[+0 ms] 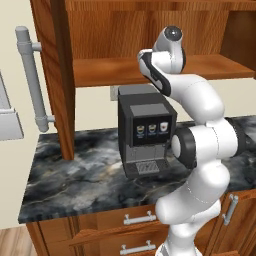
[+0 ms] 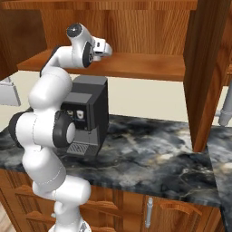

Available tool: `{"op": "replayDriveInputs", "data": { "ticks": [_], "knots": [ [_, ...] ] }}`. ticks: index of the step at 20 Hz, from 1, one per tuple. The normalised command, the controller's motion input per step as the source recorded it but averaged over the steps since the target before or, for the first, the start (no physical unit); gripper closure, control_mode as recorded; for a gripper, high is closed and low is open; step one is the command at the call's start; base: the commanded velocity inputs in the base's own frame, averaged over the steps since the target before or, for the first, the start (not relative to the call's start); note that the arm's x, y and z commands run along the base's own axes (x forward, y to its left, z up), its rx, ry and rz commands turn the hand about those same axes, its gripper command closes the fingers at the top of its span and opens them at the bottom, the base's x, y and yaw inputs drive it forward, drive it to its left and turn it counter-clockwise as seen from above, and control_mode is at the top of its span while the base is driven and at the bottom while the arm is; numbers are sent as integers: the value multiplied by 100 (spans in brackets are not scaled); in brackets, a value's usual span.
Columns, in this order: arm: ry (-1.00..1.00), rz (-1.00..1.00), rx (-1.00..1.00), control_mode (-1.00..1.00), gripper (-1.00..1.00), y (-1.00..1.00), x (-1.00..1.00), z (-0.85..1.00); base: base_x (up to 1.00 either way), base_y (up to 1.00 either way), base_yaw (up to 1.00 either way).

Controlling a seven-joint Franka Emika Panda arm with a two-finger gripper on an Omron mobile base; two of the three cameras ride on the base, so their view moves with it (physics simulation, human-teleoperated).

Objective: Move the shaker and mustard from the cabinet to the dining counter.

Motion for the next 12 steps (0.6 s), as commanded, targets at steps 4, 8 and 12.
{"op": "replayDriveInputs", "data": {
  "ticks": [4,8,12],
  "knots": [
    [-8,0,0,-100,100,0,-11,-9,0,0,0],
    [-9,0,0,-100,100,0,-61,-4,0,0,0],
    [-3,0,0,-100,100,0,-99,-3,0,0,0]
  ]
}}
